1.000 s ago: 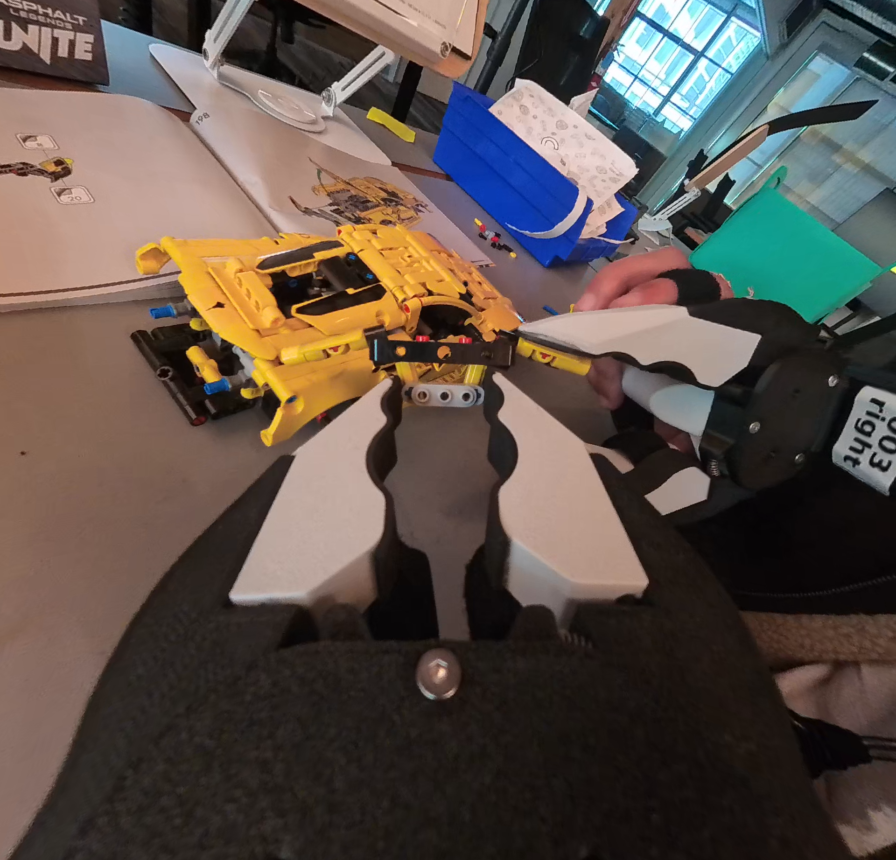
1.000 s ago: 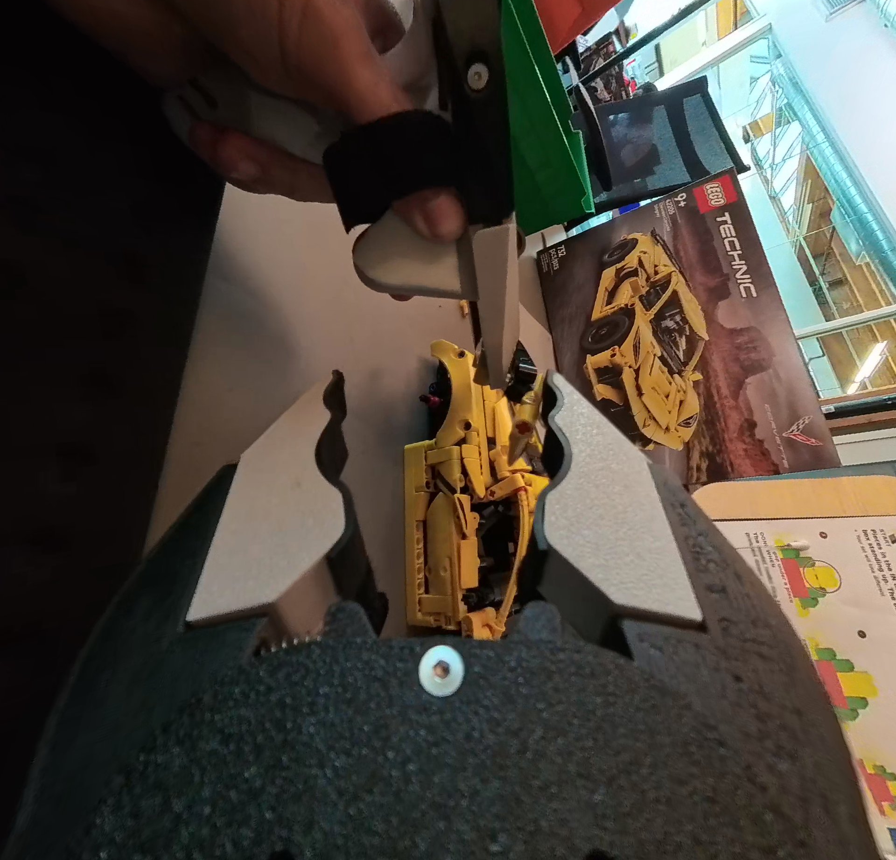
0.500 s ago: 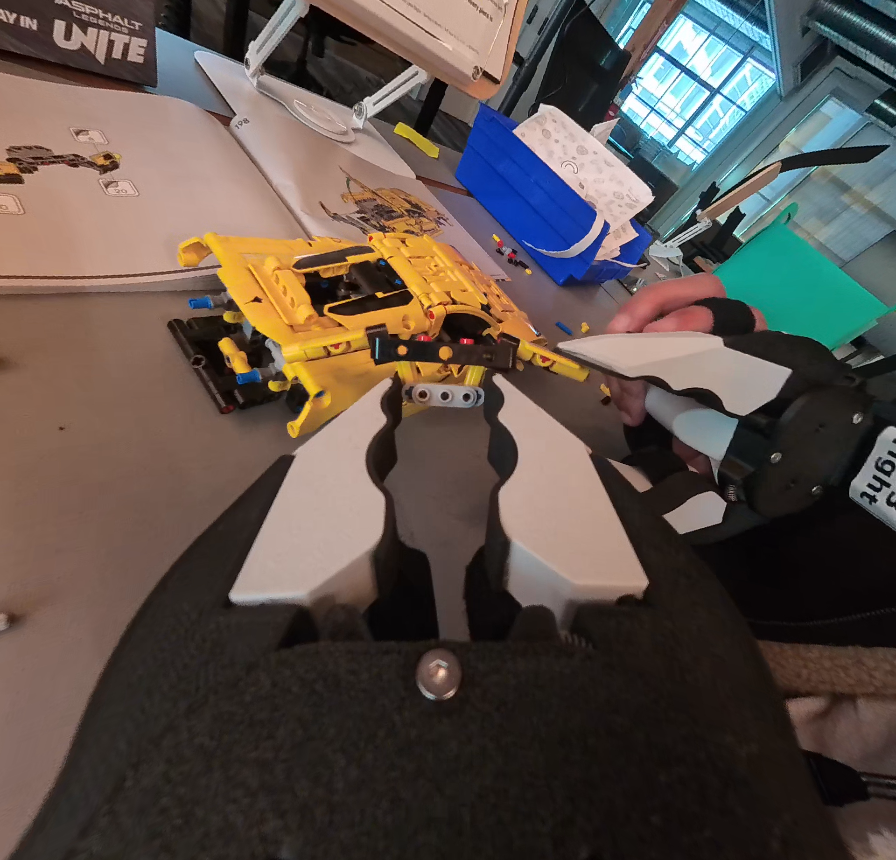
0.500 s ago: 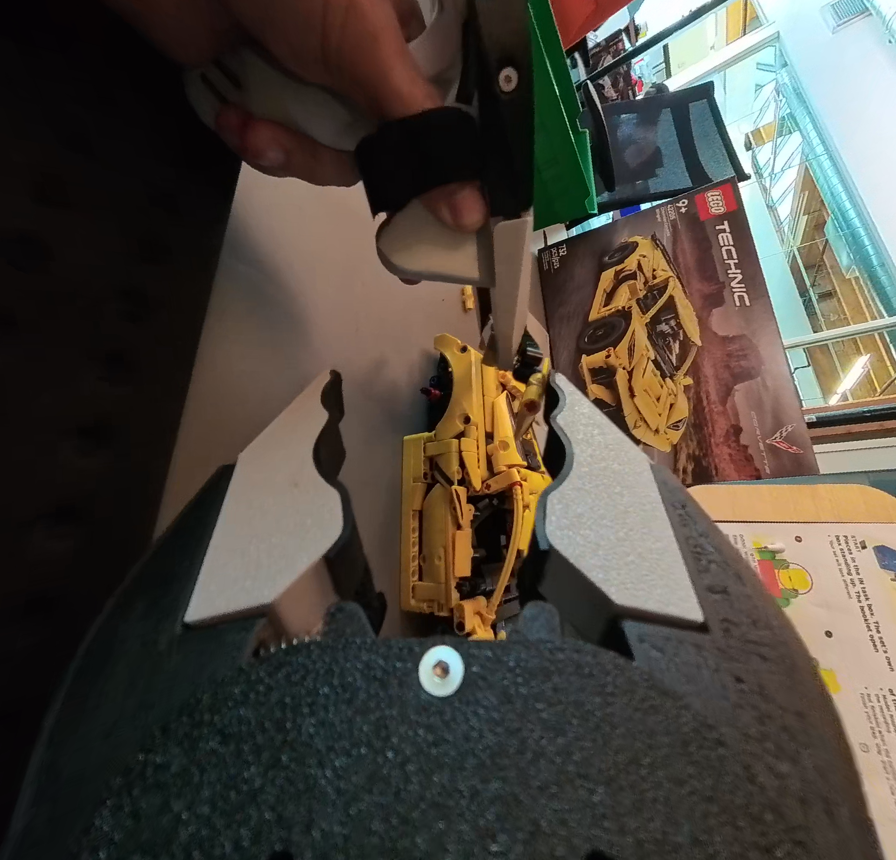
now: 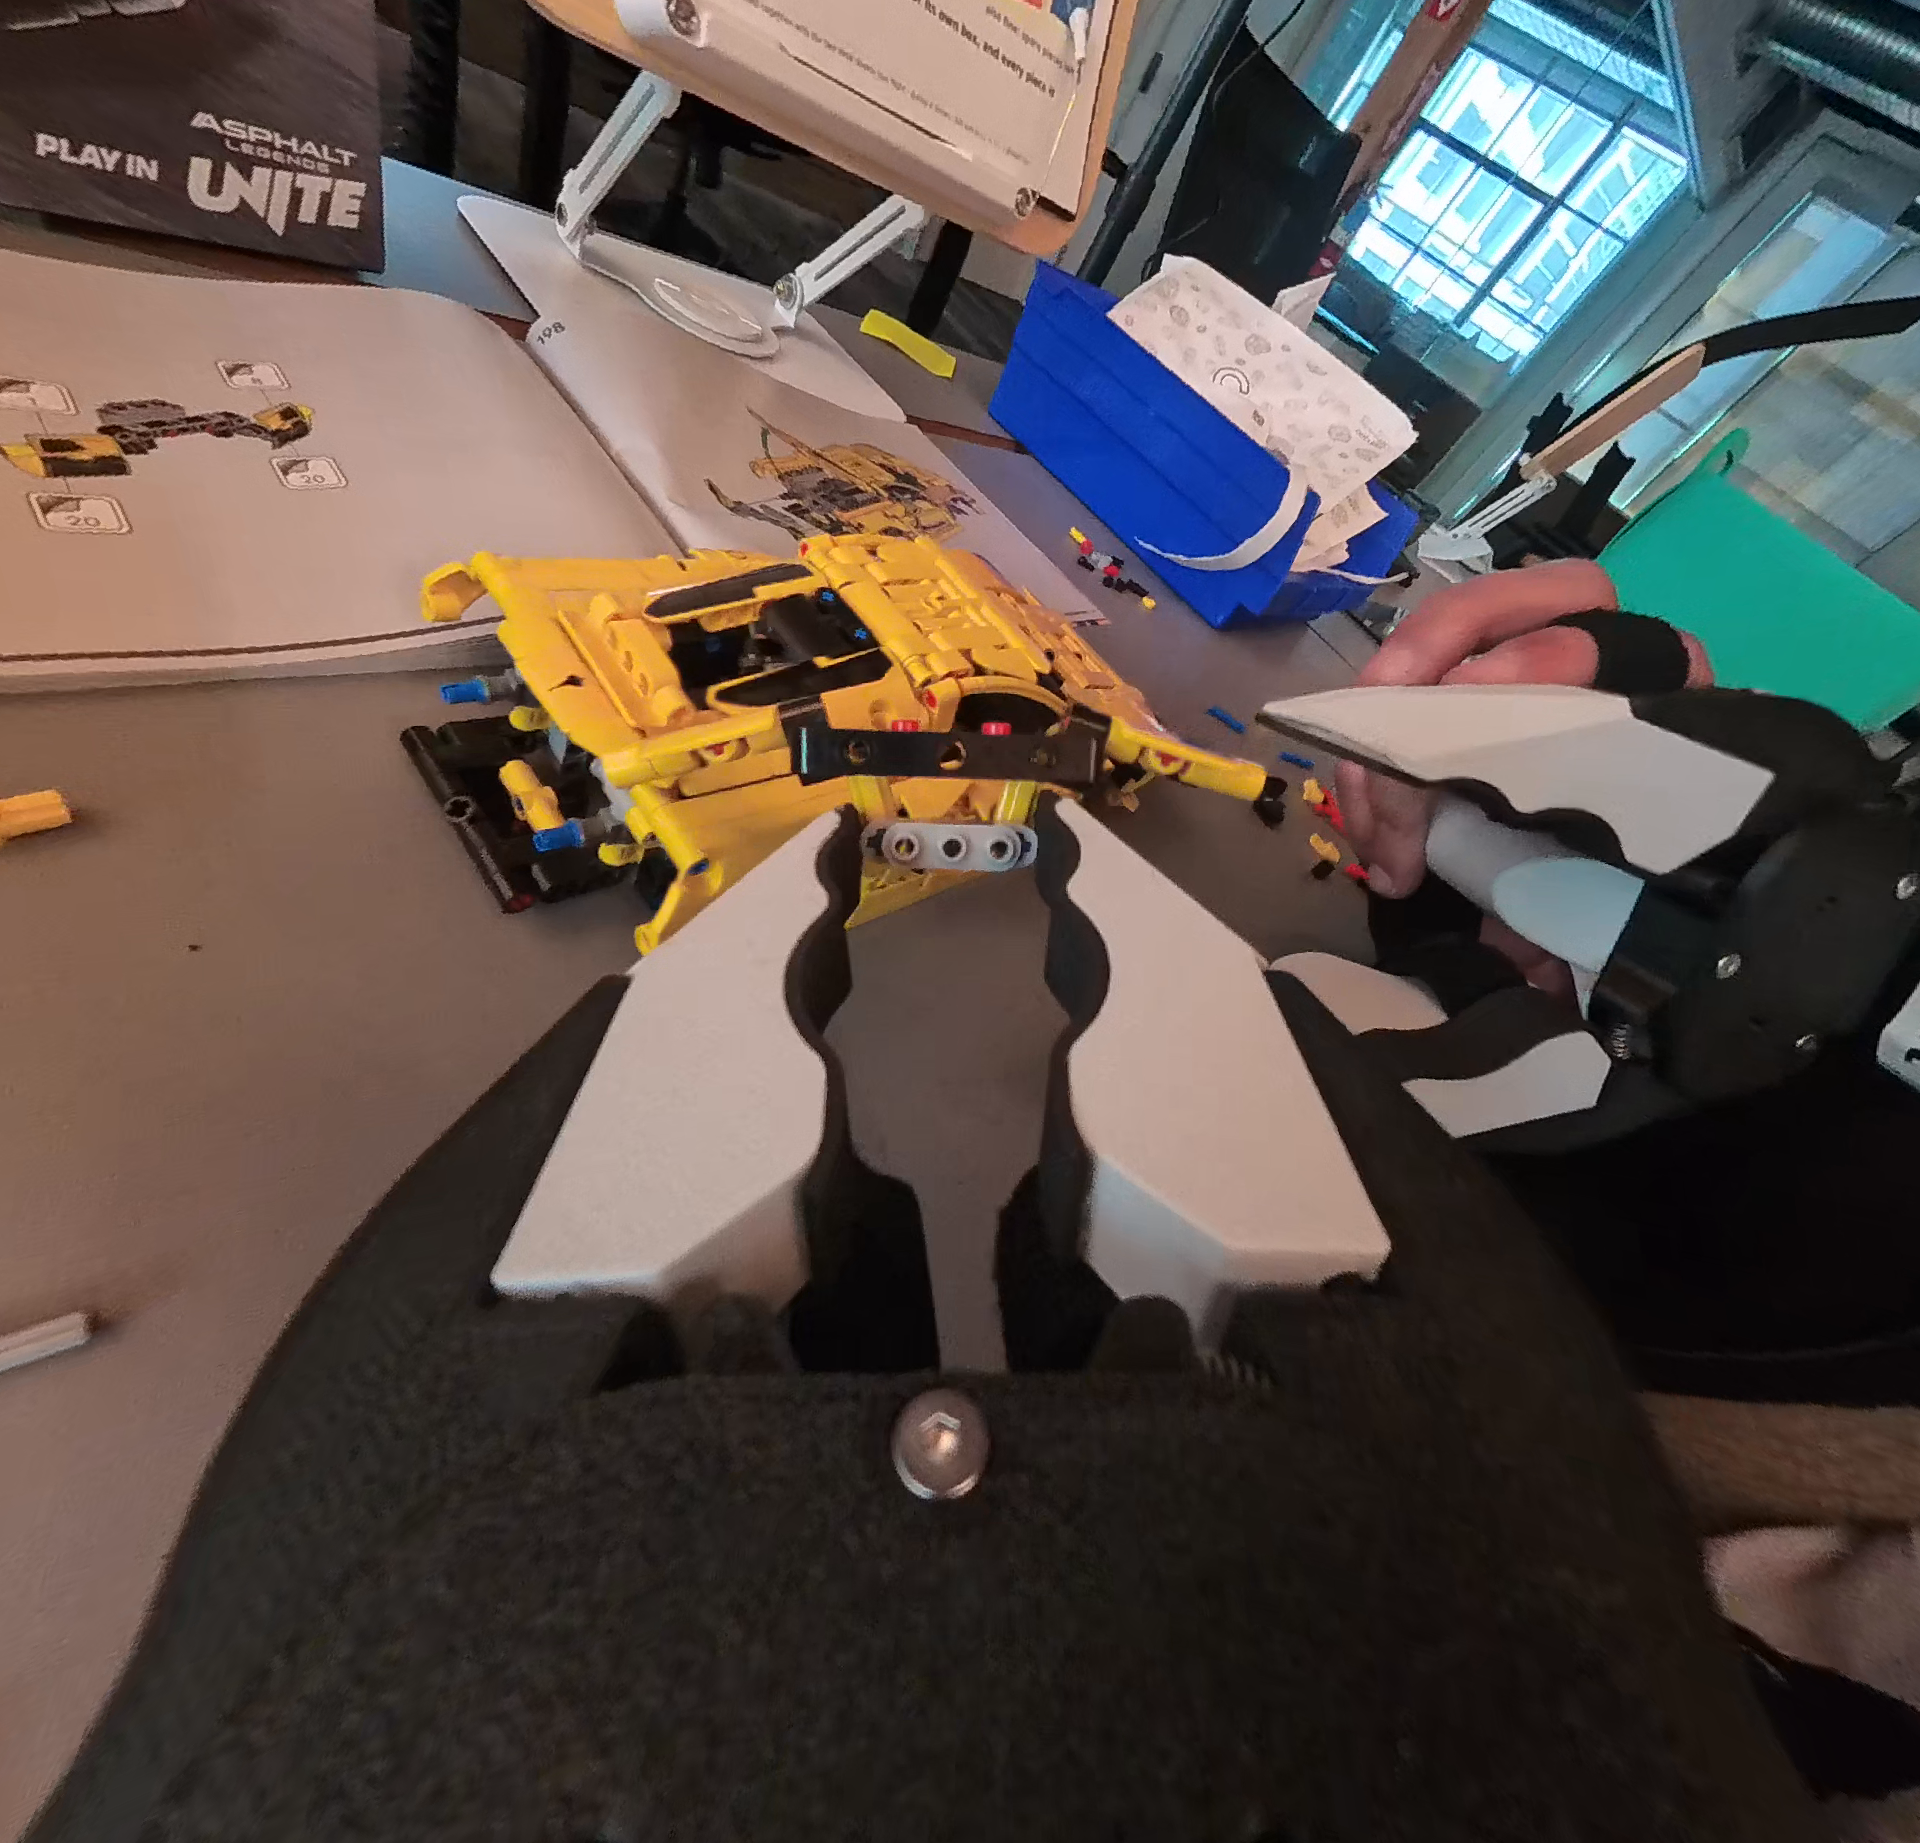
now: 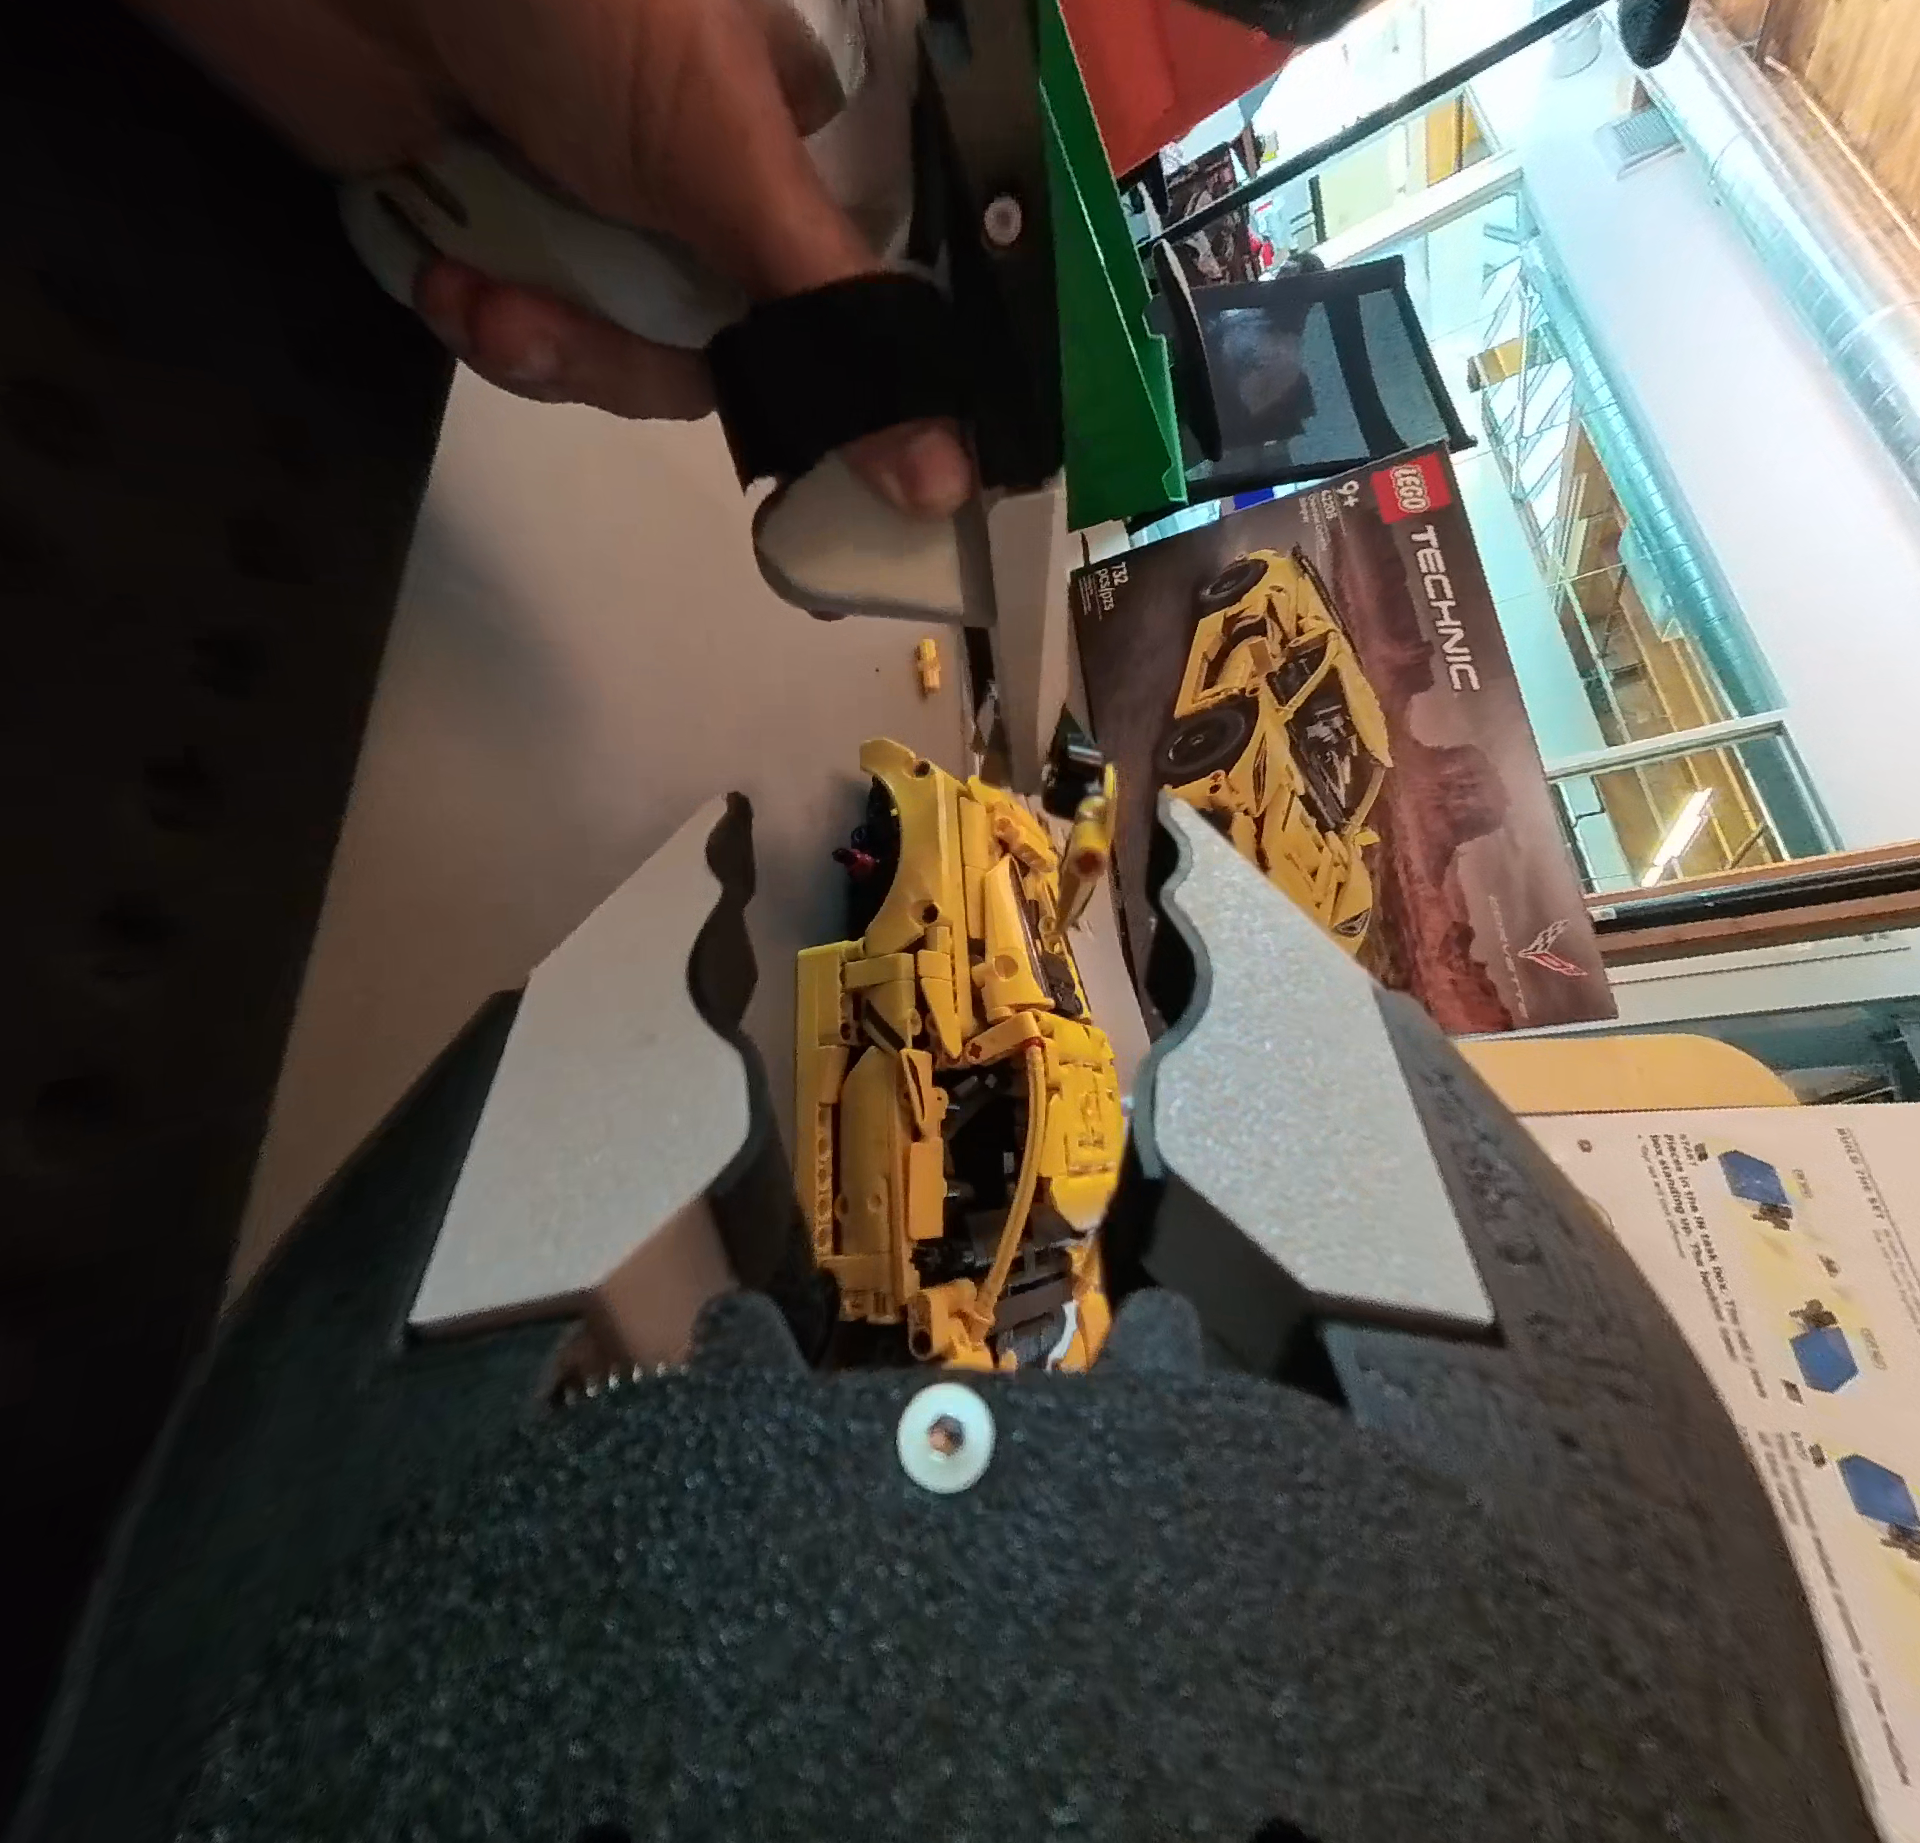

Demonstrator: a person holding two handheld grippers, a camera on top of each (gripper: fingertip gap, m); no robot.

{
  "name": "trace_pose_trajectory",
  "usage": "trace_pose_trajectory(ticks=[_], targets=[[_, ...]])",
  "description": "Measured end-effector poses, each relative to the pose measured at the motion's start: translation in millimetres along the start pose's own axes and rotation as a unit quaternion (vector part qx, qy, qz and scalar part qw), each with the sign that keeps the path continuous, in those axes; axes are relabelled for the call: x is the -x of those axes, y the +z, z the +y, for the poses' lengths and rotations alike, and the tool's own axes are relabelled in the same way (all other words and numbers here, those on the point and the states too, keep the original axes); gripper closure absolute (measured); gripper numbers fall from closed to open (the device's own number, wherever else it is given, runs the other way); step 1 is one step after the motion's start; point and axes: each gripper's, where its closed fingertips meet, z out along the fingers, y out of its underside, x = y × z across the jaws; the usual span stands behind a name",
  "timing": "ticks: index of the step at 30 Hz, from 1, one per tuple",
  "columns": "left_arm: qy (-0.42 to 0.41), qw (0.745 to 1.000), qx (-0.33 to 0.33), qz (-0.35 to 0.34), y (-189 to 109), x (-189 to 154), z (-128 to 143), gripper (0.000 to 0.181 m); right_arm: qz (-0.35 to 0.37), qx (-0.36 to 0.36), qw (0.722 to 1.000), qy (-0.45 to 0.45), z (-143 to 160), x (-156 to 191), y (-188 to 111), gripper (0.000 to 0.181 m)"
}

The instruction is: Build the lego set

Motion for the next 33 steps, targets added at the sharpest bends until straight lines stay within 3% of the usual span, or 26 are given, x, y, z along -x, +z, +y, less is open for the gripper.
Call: trace_pose_trajectory(ticks=[10, 22, 33], targets=[[0.007, 1.0, 0.004, -0.001, 1, -1, 1, 0.148, -0.033, 0.006, 0.999, 0.01, 0, 12, 1, 0.104], [0.0, 1.0, -0.005, 0.002, -1, 0, -2, 0.148, -0.004, 0.003, 1.0, 0.024, 3, -3, -2, 0.111], [-0.003, 1.0, -0.011, -0.004, -3, 3, -4, 0.148, -0.023, 0.01, 0.999, 0.021, 3, 6, 0, 0.109]])
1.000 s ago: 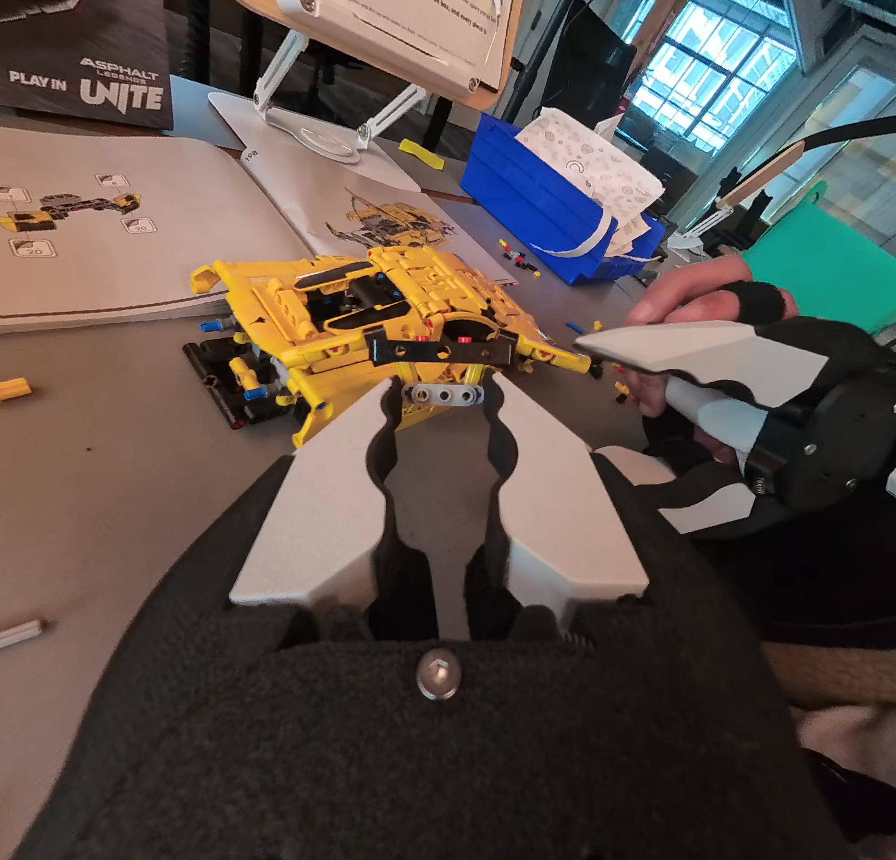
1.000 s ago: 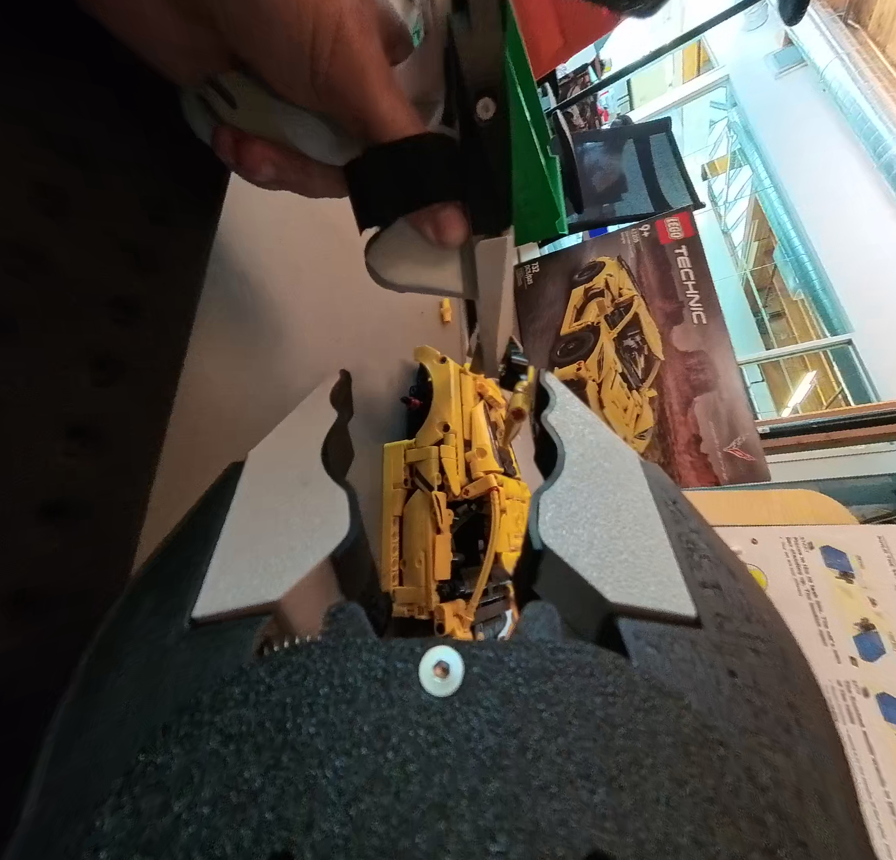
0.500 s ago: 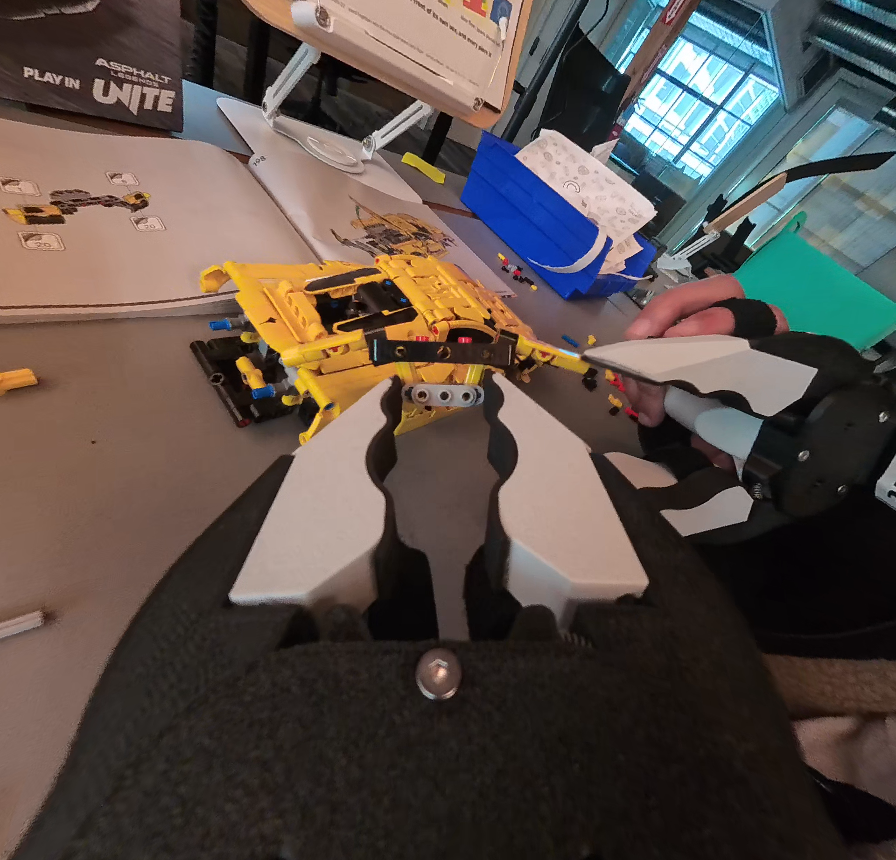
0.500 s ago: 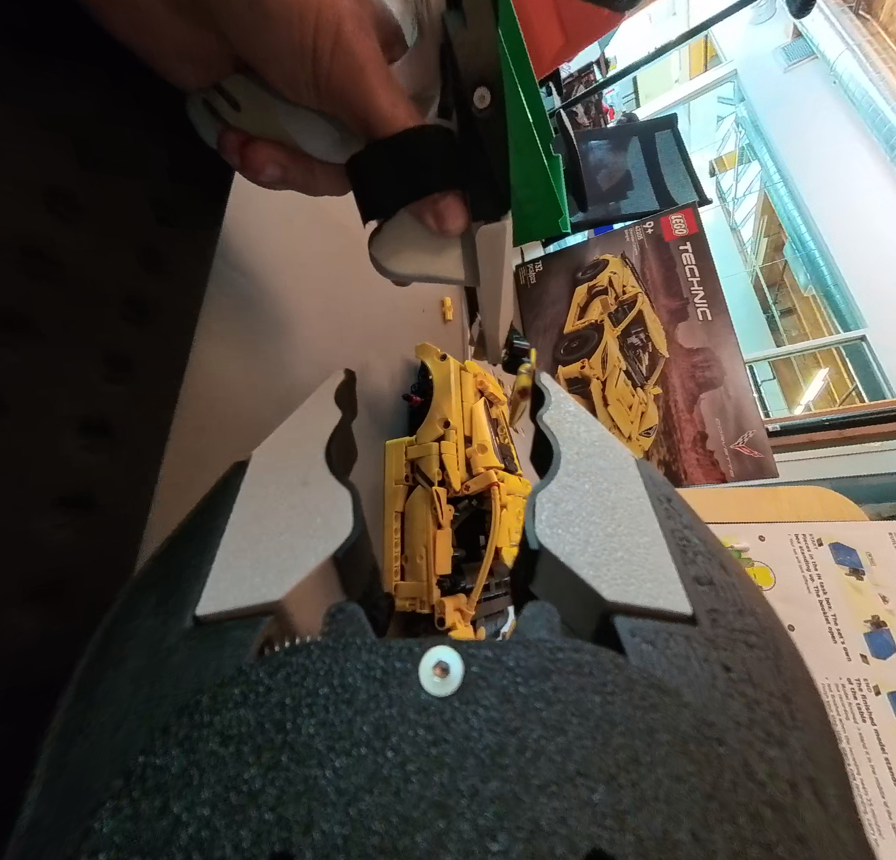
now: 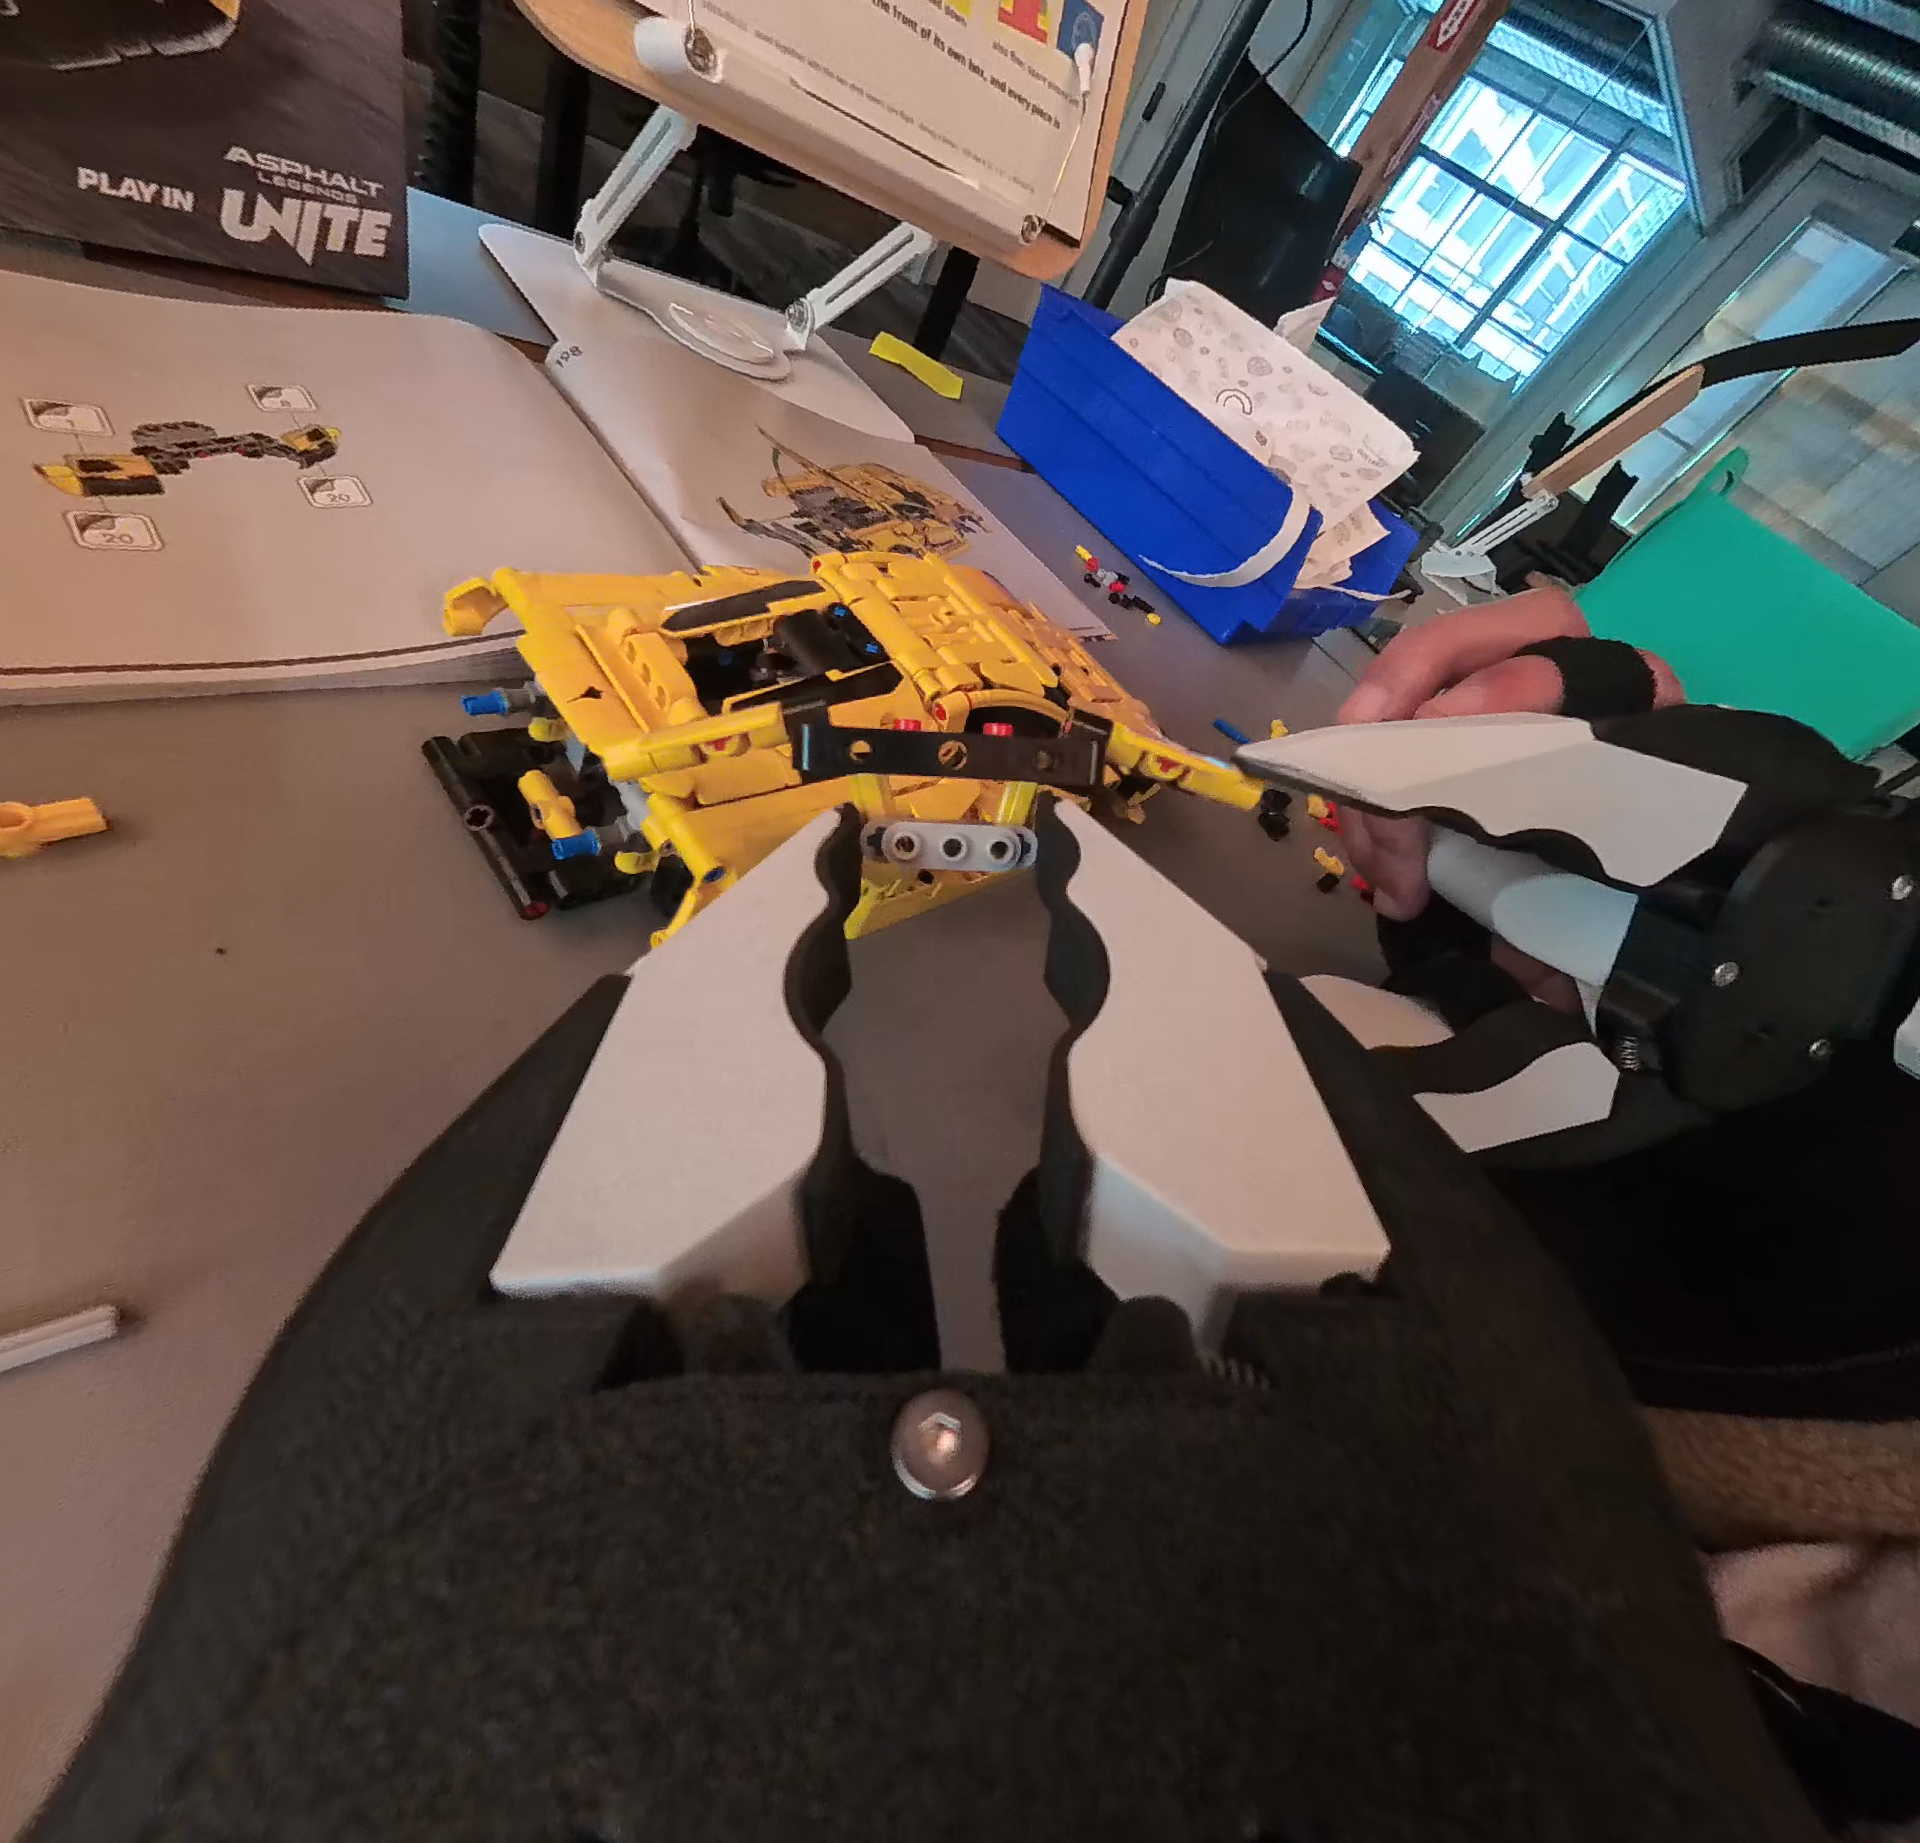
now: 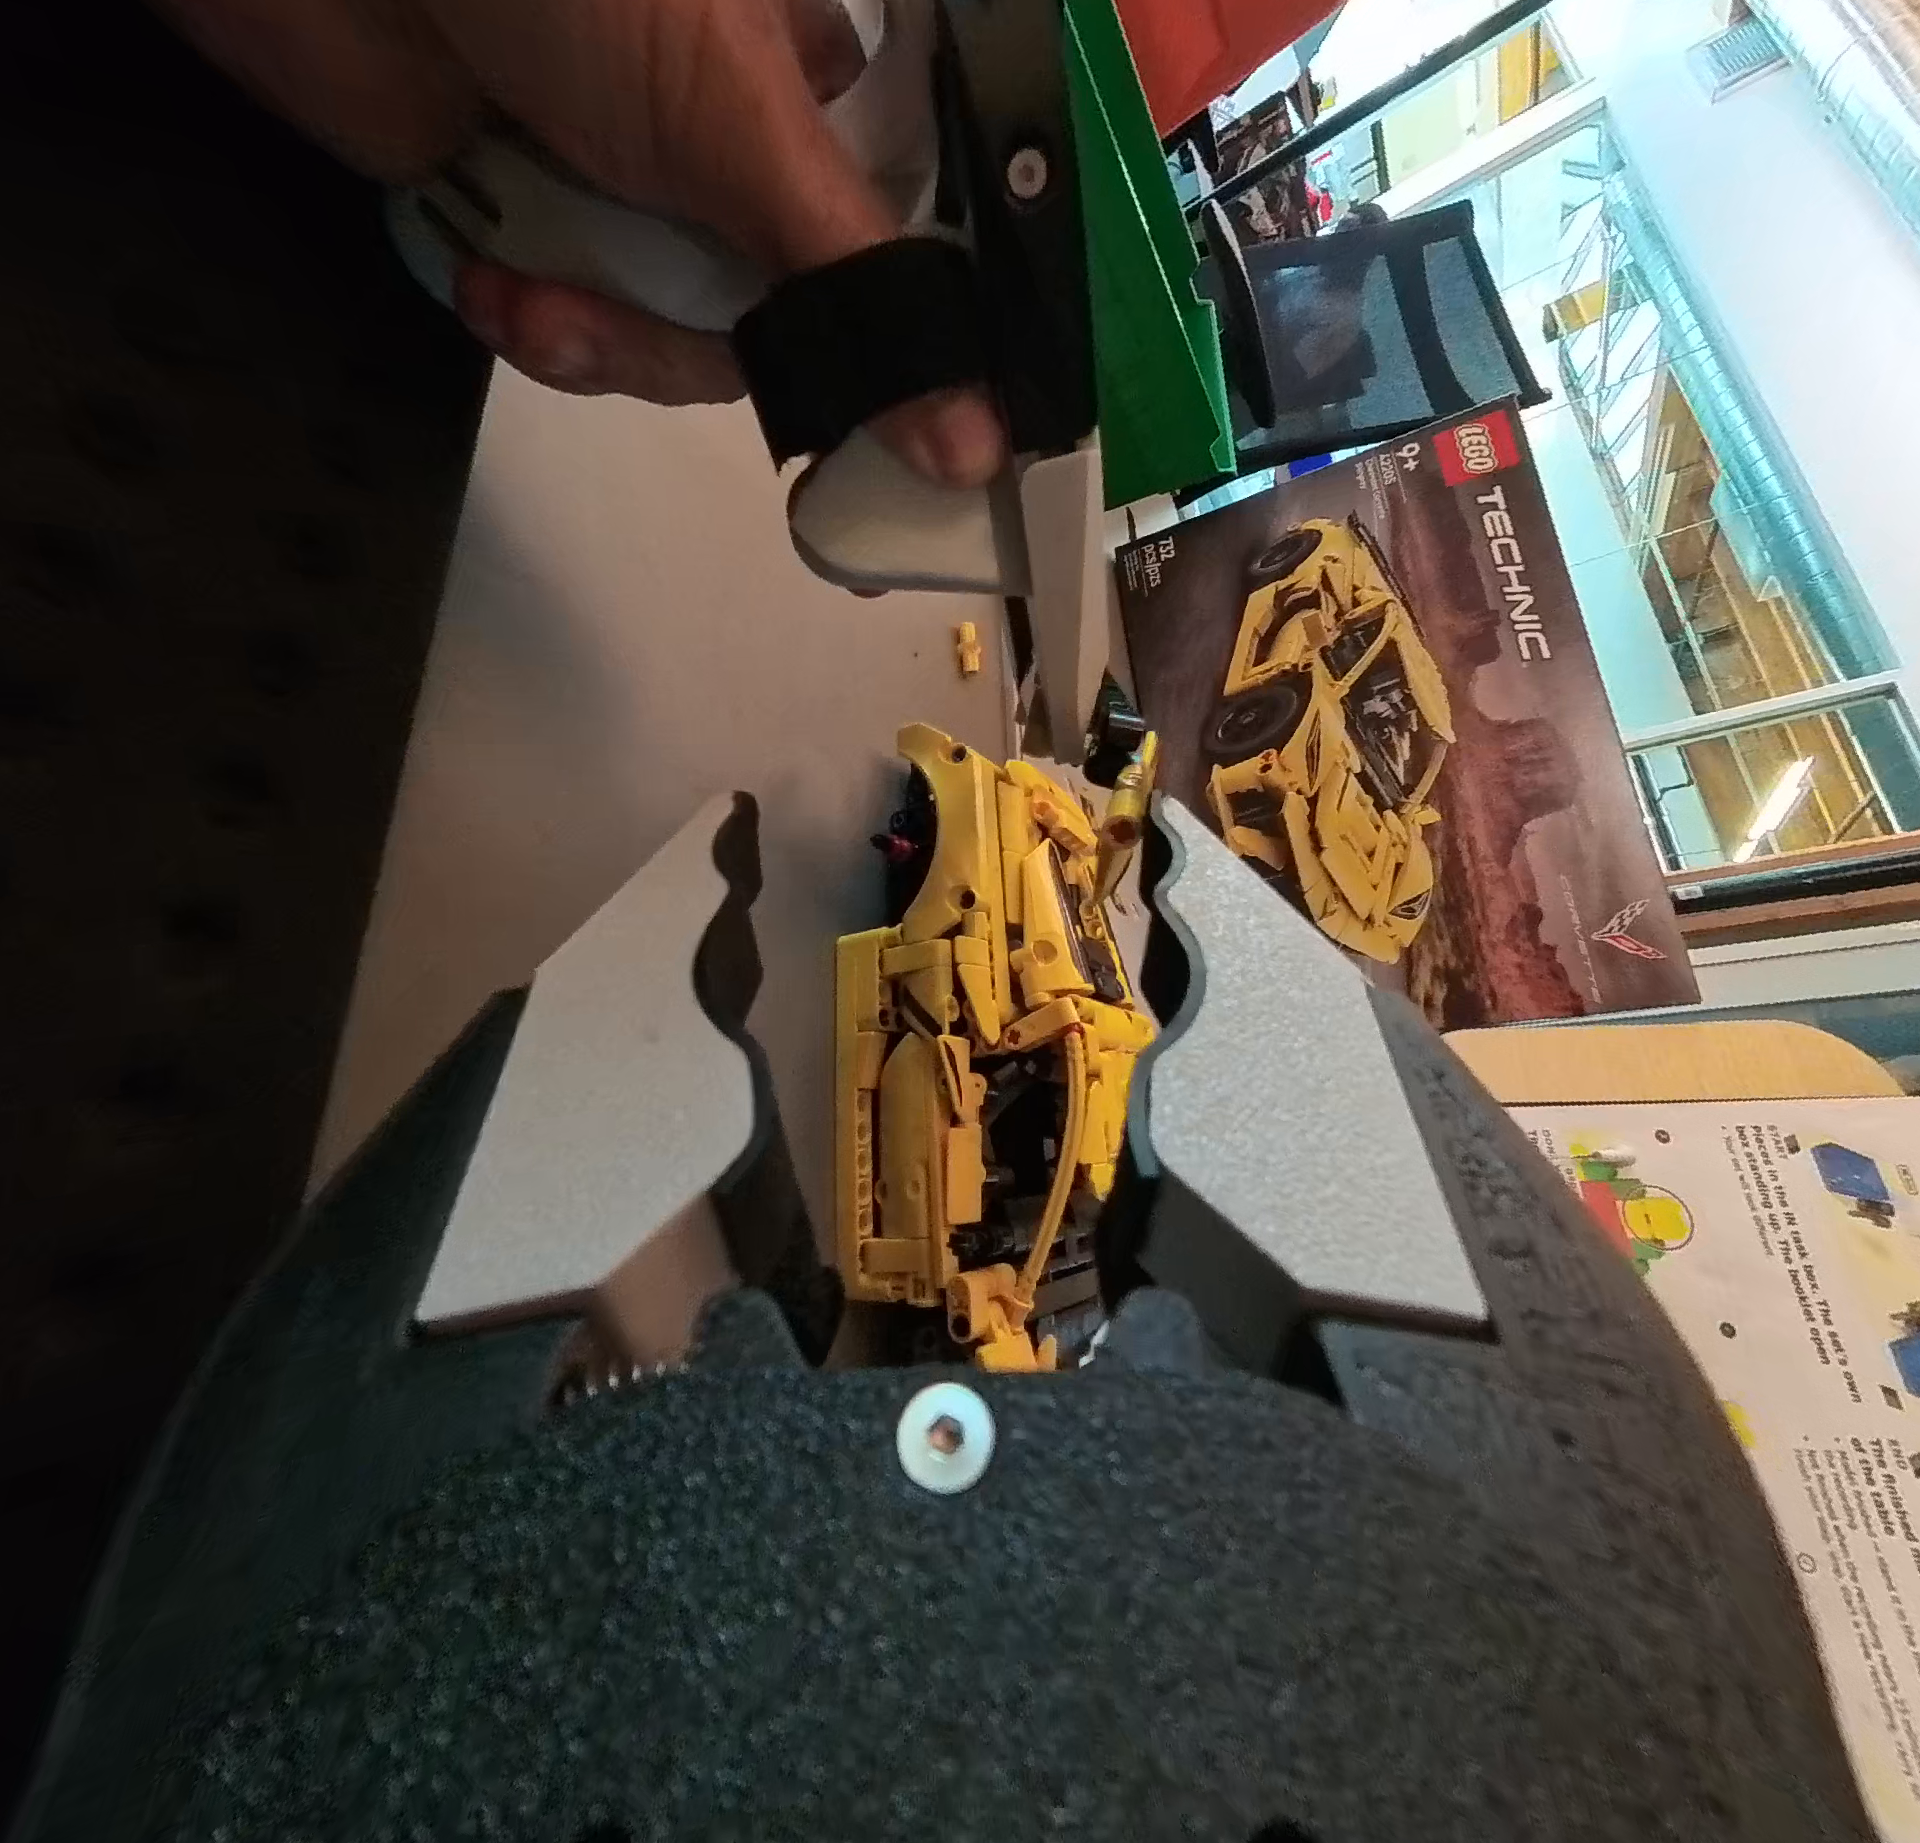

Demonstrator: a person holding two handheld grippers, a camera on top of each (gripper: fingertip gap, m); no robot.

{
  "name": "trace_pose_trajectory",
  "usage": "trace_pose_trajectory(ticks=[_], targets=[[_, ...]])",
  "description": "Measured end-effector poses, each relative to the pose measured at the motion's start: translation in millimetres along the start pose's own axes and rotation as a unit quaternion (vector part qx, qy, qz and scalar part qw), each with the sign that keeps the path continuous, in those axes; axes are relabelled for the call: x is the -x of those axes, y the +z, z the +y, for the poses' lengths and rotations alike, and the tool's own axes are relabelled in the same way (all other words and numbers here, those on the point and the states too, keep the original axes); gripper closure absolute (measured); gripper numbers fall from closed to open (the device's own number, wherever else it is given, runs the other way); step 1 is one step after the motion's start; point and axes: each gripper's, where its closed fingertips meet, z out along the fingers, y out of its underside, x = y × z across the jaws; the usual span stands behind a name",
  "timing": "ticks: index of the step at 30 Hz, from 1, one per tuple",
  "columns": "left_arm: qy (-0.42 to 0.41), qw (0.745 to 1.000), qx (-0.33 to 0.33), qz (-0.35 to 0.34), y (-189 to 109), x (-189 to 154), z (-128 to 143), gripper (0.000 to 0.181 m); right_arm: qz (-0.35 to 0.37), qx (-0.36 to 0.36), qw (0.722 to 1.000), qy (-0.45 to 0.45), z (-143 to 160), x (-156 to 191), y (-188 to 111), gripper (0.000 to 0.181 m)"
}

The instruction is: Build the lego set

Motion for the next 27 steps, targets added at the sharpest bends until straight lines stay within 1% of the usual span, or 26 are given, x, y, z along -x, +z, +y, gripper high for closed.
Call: trace_pose_trajectory(ticks=[3, 6, 10, 14, 16, 18, 22, 25, 27], targets=[[0.002, 1.0, -0.002, -0.001, 0, 0, -1, 0.148, 0.01, -0.003, 1.0, 0.002, 0, -5, -1, 0.111], [0.006, 1.0, 0.0, 0.0, 0, -1, 0, 0.148, 0.015, -0.005, 1.0, 0.008, 0, -7, -1, 0.109], [0.018, 1.0, 0.002, 0.003, 1, -4, 0, 0.148, 0.005, -0.005, 1.0, -0.001, -3, 0, 1, 0.108], [0.005, 1.0, -0.006, 0.002, -1, -1, -2, 0.148, -0.003, -0.007, 1.0, 0.006, -5, 1, 0, 0.107], [-0.002, 1.0, -0.012, 0.004, -2, 0, -4, 0.148, -0.004, -0.014, 1.0, 0.0, -8, 3, -2, 0.114], [-0.002, 1.0, -0.014, 0.005, -2, 0, -5, 0.148, 0.008, -0.015, 1.0, -0.004, -9, -1, -3, 0.113], [0.037, 0.999, -0.015, 0.001, -2, -5, -6, 0.148, 0.02, -0.024, 0.999, 0.029, -6, -13, -6, 0.112], [0.09, 0.995, -0.03, 0.001, -4, -16, -11, 0.148, 0.012, -0.038, 0.996, 0.076, -4, -19, -7, 0.11], [0.122, 0.992, -0.033, -0.004, -4, -21, -12, 0.148, 0.013, -0.045, 0.995, 0.088, -4, -21, -7, 0.109]])
